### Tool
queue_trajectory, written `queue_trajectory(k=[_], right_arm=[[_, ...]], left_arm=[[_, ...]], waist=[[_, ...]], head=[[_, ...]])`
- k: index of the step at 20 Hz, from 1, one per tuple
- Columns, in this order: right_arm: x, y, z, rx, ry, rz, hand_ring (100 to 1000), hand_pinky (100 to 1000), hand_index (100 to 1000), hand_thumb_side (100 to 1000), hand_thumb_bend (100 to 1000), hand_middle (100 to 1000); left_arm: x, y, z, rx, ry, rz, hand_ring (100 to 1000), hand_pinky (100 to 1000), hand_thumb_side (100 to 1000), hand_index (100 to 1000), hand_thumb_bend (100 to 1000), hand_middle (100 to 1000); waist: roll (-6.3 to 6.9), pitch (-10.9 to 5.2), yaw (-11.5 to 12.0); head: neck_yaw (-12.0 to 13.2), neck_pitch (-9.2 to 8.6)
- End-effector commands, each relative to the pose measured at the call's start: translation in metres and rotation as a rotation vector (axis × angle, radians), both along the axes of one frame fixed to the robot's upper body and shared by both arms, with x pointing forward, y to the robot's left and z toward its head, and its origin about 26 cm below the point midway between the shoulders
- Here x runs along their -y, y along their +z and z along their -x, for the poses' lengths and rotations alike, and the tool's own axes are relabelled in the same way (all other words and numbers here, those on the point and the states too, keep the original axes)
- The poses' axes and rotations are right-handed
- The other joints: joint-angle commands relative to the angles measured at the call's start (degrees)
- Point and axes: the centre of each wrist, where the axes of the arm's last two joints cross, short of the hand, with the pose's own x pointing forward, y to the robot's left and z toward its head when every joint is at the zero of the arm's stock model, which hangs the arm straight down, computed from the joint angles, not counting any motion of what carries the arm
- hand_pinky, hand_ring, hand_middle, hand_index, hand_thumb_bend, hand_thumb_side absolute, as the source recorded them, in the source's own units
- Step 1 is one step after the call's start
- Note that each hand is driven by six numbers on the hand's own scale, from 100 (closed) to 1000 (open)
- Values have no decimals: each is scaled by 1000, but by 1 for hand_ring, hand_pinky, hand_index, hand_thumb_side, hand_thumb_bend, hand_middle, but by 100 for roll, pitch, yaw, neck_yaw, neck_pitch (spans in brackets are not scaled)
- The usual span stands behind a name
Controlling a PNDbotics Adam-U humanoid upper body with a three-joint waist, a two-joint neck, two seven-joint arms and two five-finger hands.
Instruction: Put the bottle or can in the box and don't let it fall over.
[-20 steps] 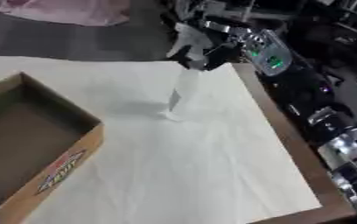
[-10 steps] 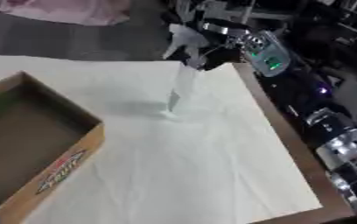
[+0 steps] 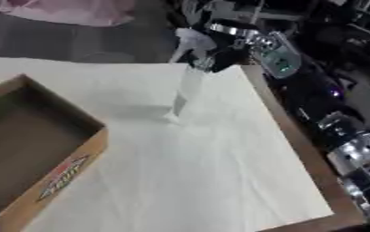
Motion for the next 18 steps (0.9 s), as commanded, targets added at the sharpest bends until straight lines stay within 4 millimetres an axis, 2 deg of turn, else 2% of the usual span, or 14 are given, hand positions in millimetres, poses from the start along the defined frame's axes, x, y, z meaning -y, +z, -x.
queue_trajectory(k=[1,7,9,12,13,14,18], right_arm=[[9,21,4,99,168,151,1000,519,620,100,100,498],[9,24,5,78,157,120,1000,430,555,100,100,425],[10,24,5,71,153,113,998,353,539,100,100,405],[11,24,5,63,148,101,965,190,504,100,100,374],[12,25,5,60,146,97,965,190,504,100,100,374],[12,25,5,59,145,93,950,100,485,100,100,358],[12,25,6,57,150,74,925,100,456,100,115,332]], left_arm=[[0,8,2,32,0,-13,920,629,772,924,160,746],[0,9,2,35,-3,-14,921,630,770,924,159,746],[0,9,2,35,-4,-14,920,630,769,924,158,746],[0,9,2,35,-4,-12,920,630,769,924,158,745],[0,9,2,35,-4,-12,920,630,769,924,158,745],[-1,9,2,36,-4,-12,920,631,767,924,158,741],[-1,9,2,36,-5,-8,920,631,766,924,158,740]], waist=[[35,-70,-10],[38,-78,-10],[39,-85,-11],[42,-95,-14],[43,-97,-15],[43,-101,-15],[49,-124,-15]], head=[[-34,-43],[-38,-42],[-40,-42],[-43,-45],[-43,-44],[-45,-39],[-49,-28]])
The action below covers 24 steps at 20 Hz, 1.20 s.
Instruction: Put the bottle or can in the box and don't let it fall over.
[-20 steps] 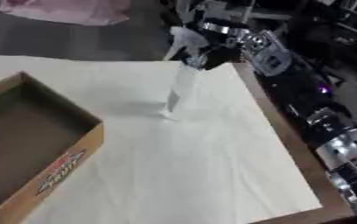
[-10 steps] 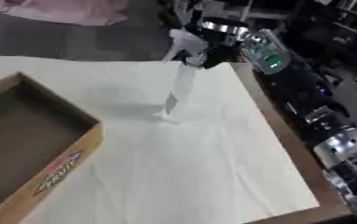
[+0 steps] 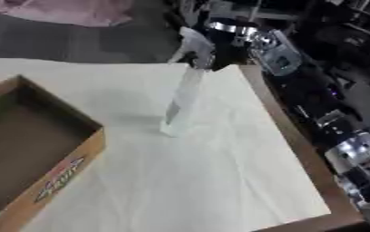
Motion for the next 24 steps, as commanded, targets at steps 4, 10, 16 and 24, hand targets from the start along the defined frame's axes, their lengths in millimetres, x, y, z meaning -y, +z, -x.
queue_trajectory(k=[4,10,16,24], right_arm=[[8,25,6,101,141,104,877,100,432,107,164,303],[13,33,8,131,127,116,783,100,407,182,206,276],[4,43,5,144,124,132,750,100,378,189,243,247],[-21,61,1,158,123,129,760,100,347,197,248,224]], left_arm=[[-1,9,2,36,-3,-2,919,632,764,924,158,740],[-2,9,2,34,-4,9,919,633,757,923,156,740],[-2,8,3,24,-5,33,918,635,749,923,156,741],[-2,9,2,20,-11,70,917,639,741,923,159,743]], waist=[[60,-157,-10],[81,-262,-17],[123,-455,25],[129,-664,203]], head=[[-22,5],[-26,78],[-79,141],[-171,289]])
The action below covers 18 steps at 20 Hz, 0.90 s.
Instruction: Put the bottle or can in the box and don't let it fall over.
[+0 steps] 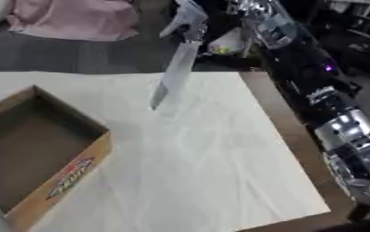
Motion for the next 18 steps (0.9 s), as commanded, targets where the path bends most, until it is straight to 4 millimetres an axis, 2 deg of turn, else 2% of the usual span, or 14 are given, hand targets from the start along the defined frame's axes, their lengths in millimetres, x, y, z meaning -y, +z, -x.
queue_trajectory(k=[1,10,15,18], right_arm=[[-3,27,5,100,106,104,760,100,345,199,250,222],[-32,44,10,168,96,75,773,100,328,195,258,212],[-46,50,13,196,84,40,777,100,324,188,256,209],[-54,53,15,211,83,23,779,100,322,188,259,208]], left_arm=[[-1,9,2,27,0,7,917,639,741,923,159,743],[-1,12,1,26,5,27,916,643,738,922,164,744],[-1,13,0,25,9,33,916,643,739,922,165,744],[-1,13,0,22,12,33,916,643,740,922,166,744]], waist=[[19,-149,38],[-46,-225,385],[-80,-240,502],[-101,-239,546]], head=[[-104,34],[-326,73],[-526,125],[-548,104]])
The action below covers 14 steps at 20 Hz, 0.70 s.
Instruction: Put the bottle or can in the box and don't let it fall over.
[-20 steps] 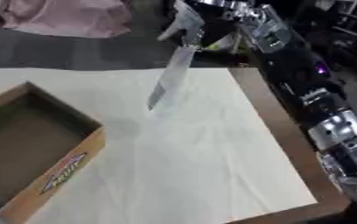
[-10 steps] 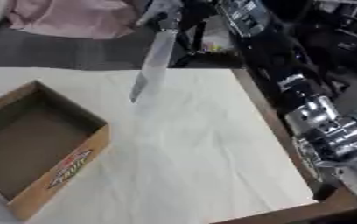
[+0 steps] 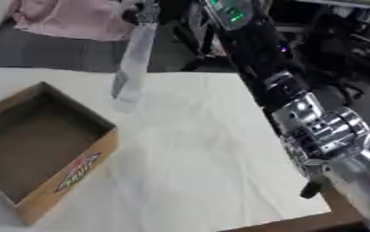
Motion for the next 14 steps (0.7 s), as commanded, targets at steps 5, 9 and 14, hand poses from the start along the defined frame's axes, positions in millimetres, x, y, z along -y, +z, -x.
queue_trajectory(k=[5,9,14], right_arm=[[-10,31,13,111,-10,-37,782,100,319,184,261,205],[-23,32,16,127,2,-51,782,100,318,181,258,204],[-46,35,24,134,28,-74,784,100,318,170,252,204]], left_arm=[[0,11,1,31,3,-12,916,643,742,922,169,744],[1,12,0,27,4,-13,916,643,745,922,172,744],[3,14,-1,23,3,-12,916,642,748,922,173,743]], waist=[[-20,-129,118],[-67,-117,210],[-108,-111,349]], head=[[-107,14],[-151,91],[-224,89]])
